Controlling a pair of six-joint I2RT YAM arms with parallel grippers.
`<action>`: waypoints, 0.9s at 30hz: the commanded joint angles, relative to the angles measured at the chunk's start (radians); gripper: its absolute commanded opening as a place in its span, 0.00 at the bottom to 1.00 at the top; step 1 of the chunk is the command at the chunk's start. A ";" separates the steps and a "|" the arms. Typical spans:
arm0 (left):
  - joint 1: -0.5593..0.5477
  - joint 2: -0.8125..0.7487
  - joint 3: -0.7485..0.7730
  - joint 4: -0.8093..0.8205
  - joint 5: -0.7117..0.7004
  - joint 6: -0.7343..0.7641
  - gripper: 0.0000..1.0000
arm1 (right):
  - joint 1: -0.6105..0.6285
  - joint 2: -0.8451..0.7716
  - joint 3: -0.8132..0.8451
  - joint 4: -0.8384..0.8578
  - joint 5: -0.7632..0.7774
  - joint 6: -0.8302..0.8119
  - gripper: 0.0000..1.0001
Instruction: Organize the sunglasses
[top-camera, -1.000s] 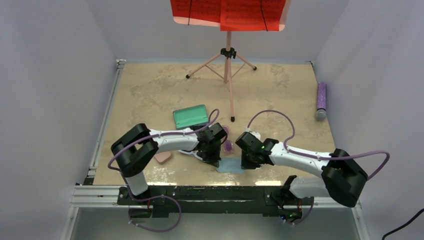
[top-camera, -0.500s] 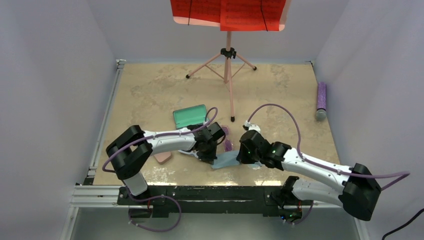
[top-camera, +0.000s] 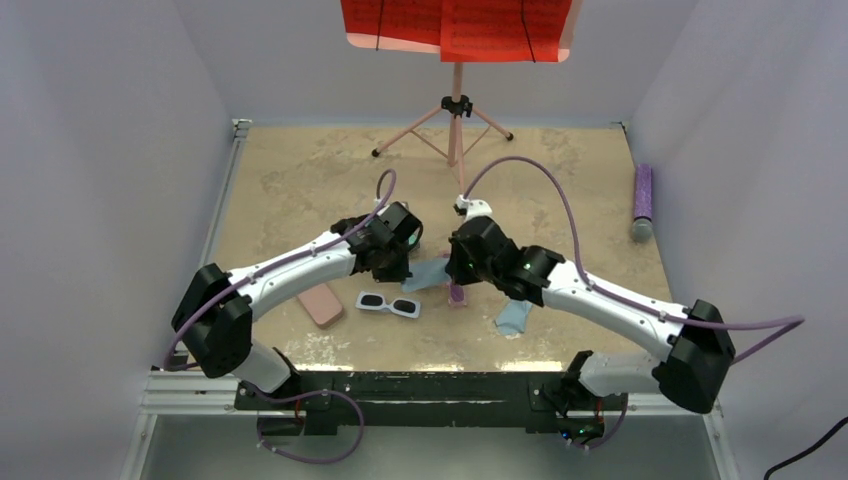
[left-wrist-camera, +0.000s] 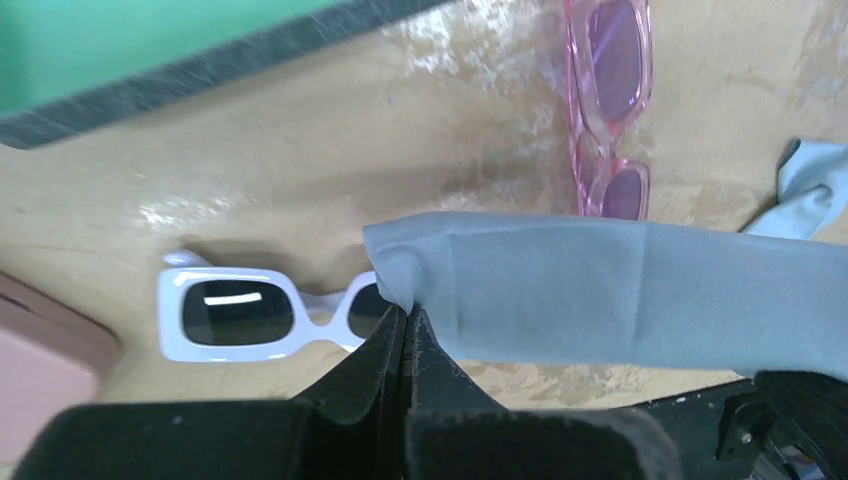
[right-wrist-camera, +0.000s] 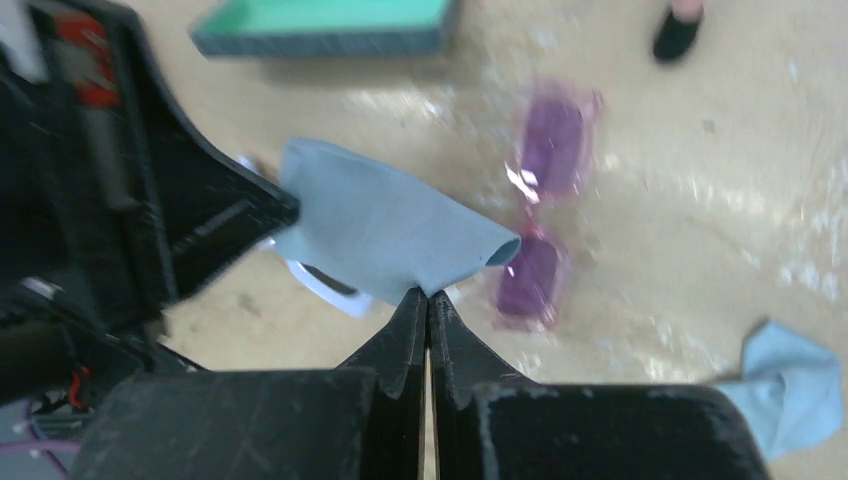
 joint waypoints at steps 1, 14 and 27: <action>0.045 -0.040 0.070 -0.065 -0.085 0.072 0.00 | -0.024 0.116 0.203 0.044 0.032 -0.087 0.00; 0.319 0.065 0.230 -0.098 -0.059 0.175 0.00 | -0.167 0.442 0.564 0.075 -0.182 -0.142 0.00; 0.361 0.167 0.219 -0.098 0.032 0.184 0.00 | -0.195 0.661 0.687 -0.003 -0.284 -0.143 0.00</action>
